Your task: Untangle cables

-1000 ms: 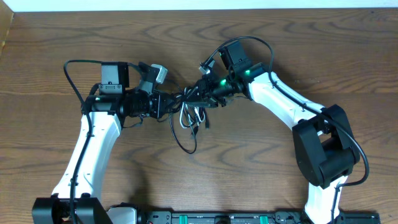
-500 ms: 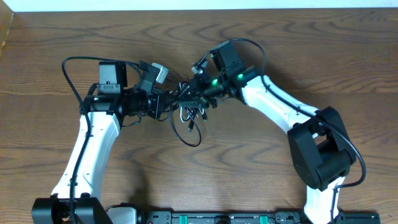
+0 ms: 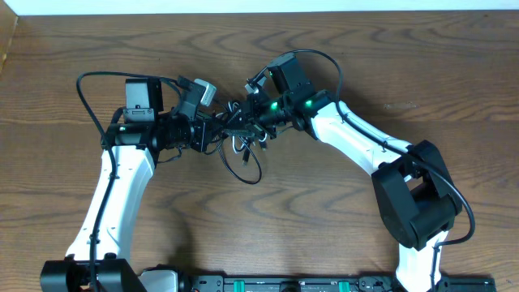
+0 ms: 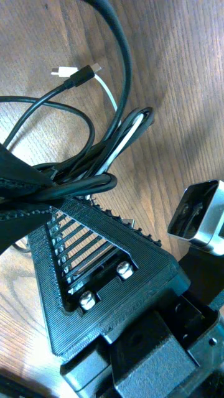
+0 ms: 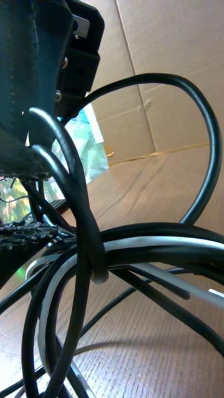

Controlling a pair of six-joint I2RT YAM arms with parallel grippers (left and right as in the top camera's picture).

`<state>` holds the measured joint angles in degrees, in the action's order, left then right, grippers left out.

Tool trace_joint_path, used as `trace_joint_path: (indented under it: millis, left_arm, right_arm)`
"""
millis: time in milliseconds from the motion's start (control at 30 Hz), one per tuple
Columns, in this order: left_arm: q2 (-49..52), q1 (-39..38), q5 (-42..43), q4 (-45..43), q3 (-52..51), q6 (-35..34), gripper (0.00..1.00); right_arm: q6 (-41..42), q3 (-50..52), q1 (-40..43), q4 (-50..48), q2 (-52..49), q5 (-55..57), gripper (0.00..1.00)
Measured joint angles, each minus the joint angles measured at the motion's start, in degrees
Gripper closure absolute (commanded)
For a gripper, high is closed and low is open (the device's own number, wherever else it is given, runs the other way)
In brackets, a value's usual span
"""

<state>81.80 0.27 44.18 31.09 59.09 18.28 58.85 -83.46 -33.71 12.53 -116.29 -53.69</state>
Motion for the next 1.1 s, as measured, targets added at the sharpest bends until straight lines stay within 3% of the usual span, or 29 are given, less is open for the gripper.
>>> trace_joint_path:
  millis: [700, 1100]
  left_arm:
    - [-0.20, -0.33, 1.81, 0.42, 0.04, 0.00, 0.93]
    - [-0.22, 0.04, 2.10, 0.42, 0.09, 0.00, 0.93]
  right_arm:
    - [-3.80, 0.07, 3.41, 1.99, 0.00, -6.08, 0.71]
    - [-1.66, 0.39, 3.50, -4.11, 0.00, -6.32, 0.68]
